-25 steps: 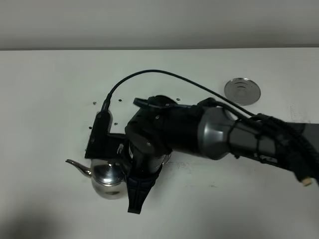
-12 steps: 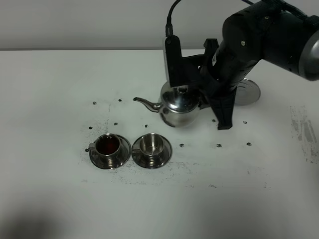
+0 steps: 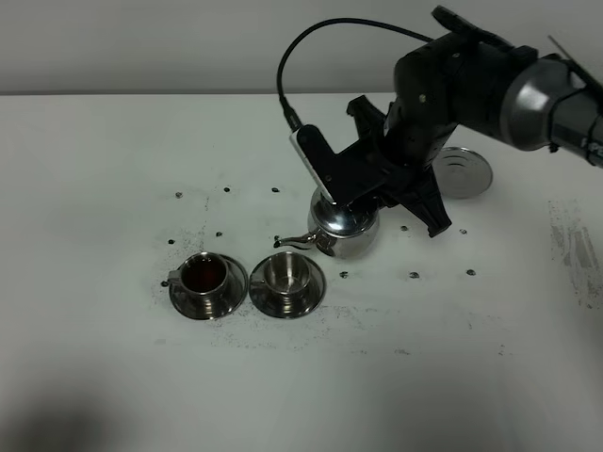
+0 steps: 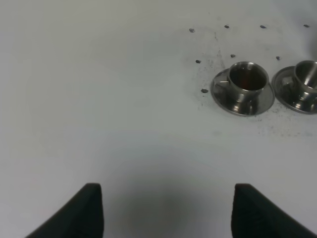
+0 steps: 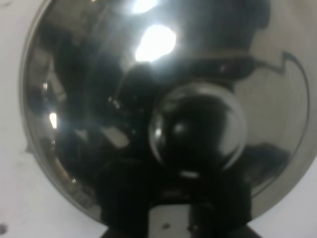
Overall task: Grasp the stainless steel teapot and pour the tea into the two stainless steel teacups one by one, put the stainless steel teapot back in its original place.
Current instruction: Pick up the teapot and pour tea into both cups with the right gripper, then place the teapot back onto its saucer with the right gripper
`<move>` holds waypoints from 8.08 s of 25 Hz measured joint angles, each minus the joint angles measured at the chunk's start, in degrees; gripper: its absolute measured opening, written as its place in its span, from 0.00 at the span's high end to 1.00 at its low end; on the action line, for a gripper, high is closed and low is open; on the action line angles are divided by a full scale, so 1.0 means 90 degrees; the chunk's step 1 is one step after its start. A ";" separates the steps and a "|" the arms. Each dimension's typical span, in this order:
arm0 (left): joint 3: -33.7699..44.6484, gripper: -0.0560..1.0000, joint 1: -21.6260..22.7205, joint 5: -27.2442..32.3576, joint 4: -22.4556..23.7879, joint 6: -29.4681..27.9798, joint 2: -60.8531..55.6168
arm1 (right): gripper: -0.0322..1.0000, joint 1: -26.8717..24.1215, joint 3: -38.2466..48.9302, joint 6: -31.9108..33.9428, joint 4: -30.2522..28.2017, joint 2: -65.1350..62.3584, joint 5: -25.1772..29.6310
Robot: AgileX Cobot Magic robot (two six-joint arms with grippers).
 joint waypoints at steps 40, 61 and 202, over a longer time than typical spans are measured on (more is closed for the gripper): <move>0.0000 0.44 0.0000 0.0000 0.0000 0.0000 0.0000 | 0.80 0.1073 -0.0106 0.0805 -0.3496 0.0303 -0.0302; 0.0000 0.44 0.0000 0.0000 0.0000 0.0000 0.0000 | 0.80 0.1219 -0.0106 0.0873 -0.4022 0.0303 -0.0316; 0.0000 0.44 0.0000 0.0000 0.0000 -0.0006 0.0000 | 0.80 0.0320 0.2424 0.7771 0.0879 -0.1919 -0.0476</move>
